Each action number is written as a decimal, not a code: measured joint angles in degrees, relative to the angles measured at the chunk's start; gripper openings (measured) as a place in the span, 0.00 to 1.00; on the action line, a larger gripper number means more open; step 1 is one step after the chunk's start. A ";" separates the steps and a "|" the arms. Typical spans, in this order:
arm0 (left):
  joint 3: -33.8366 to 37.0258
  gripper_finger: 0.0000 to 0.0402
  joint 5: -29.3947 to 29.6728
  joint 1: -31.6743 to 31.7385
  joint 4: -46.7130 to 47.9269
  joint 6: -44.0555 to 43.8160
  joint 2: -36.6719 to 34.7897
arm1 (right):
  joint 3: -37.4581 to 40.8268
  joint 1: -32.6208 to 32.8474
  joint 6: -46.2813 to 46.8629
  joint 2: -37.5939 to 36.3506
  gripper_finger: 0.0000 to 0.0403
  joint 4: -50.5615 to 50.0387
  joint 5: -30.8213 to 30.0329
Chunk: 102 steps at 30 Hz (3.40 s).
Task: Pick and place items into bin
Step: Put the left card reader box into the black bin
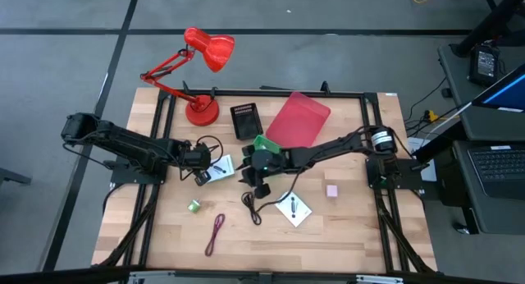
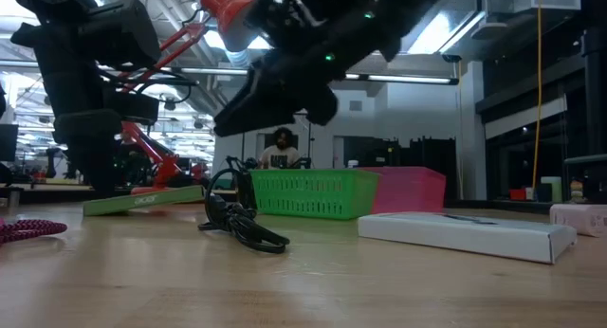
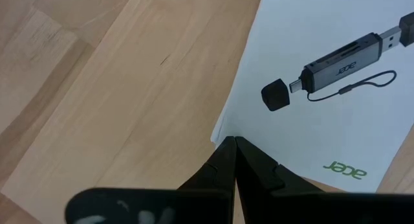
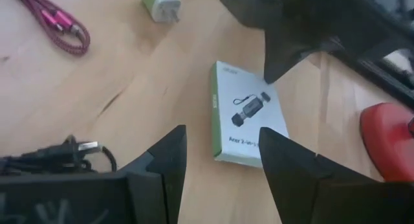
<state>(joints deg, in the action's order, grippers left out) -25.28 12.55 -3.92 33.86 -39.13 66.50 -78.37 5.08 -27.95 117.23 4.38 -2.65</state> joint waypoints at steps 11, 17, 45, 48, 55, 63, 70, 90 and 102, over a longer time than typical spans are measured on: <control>0.02 0.01 -0.20 -0.09 -0.77 0.02 0.02 | -8.74 0.23 -5.54 8.59 0.43 -7.48 -8.40; 0.04 0.01 -0.21 -0.09 -0.89 0.28 0.02 | -8.79 0.39 -8.39 10.06 0.43 -6.45 -10.86; 0.04 0.01 -0.76 -0.09 -1.06 0.35 0.02 | -8.69 1.24 -18.81 14.78 0.43 3.29 -18.30; 0.04 0.01 -0.78 -0.09 -1.05 0.38 0.02 | -8.69 1.22 -19.25 14.78 0.43 4.36 -18.33; 0.04 0.01 -0.78 -0.09 -1.13 0.37 0.02 | -8.69 1.22 -19.35 14.78 0.43 5.46 -18.29; 0.11 0.01 -0.78 -0.09 -2.40 1.09 0.05 | -8.69 1.36 -22.11 14.78 0.39 5.53 -17.25; 0.11 0.01 -0.35 -0.07 -2.90 1.40 0.04 | -8.69 1.54 -22.27 14.67 0.23 5.64 -14.95; 0.22 0.01 1.00 -0.15 -1.96 3.44 -5.68 | -8.85 1.49 -21.92 14.54 0.03 4.36 -16.59; 0.11 0.01 5.39 -0.11 -0.12 8.56 -15.81 | -8.59 1.44 -21.59 12.16 0.03 3.10 -18.06</control>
<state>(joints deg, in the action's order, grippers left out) -25.17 17.93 -4.03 33.74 -30.58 50.69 -86.96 6.52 -49.54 129.39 7.49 -20.71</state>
